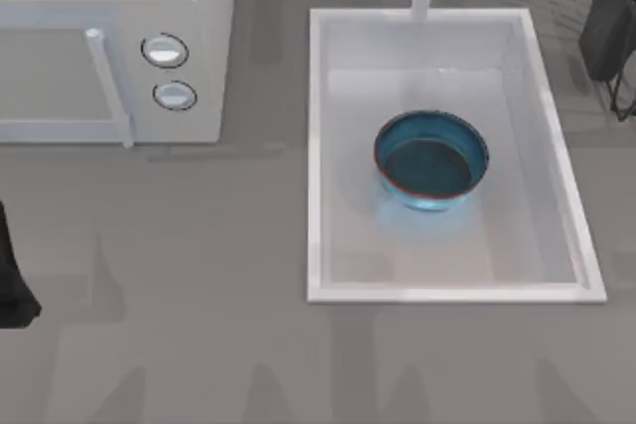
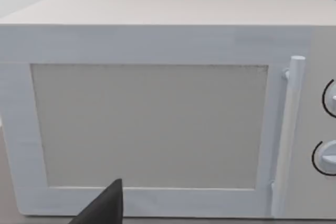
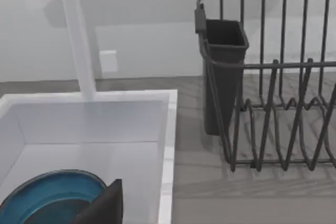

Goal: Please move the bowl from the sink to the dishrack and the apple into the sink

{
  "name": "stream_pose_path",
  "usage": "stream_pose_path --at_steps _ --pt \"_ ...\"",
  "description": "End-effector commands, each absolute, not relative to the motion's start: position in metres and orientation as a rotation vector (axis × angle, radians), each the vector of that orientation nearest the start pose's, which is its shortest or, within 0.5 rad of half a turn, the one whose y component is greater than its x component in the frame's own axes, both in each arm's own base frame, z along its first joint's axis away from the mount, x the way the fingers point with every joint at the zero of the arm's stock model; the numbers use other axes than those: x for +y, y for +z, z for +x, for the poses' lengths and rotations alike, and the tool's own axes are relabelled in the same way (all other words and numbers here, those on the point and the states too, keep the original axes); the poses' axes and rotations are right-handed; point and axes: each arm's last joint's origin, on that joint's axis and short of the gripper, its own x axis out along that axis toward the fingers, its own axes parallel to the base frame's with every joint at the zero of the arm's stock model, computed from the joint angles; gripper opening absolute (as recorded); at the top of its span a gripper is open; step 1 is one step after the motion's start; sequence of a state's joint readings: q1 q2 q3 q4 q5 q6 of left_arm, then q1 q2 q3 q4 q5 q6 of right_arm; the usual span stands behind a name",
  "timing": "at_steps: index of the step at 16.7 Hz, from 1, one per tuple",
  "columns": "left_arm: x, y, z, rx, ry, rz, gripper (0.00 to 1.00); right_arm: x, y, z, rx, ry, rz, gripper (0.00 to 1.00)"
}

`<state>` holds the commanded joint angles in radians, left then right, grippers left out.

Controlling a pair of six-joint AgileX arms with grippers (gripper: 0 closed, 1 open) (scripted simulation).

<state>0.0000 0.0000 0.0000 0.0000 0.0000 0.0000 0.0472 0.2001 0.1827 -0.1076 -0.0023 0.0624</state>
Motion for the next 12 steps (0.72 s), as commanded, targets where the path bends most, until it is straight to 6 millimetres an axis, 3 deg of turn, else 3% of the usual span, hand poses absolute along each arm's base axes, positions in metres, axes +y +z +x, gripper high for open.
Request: stream_pose_path --at_steps 3,6,9,12 --pt "-0.001 0.16 0.106 0.0 0.0 0.0 1.0 0.011 0.236 0.127 0.251 0.072 0.106 1.0" --pt "-0.001 0.16 0.106 0.0 0.0 0.0 1.0 0.022 0.28 0.159 0.406 0.09 0.151 1.0" --pt "-0.001 0.16 0.106 0.0 0.0 0.0 1.0 0.043 0.314 0.211 0.592 0.097 0.185 1.0" --pt "-0.001 0.16 0.106 0.0 0.0 0.0 1.0 0.077 0.329 0.274 0.781 0.092 0.197 1.0"
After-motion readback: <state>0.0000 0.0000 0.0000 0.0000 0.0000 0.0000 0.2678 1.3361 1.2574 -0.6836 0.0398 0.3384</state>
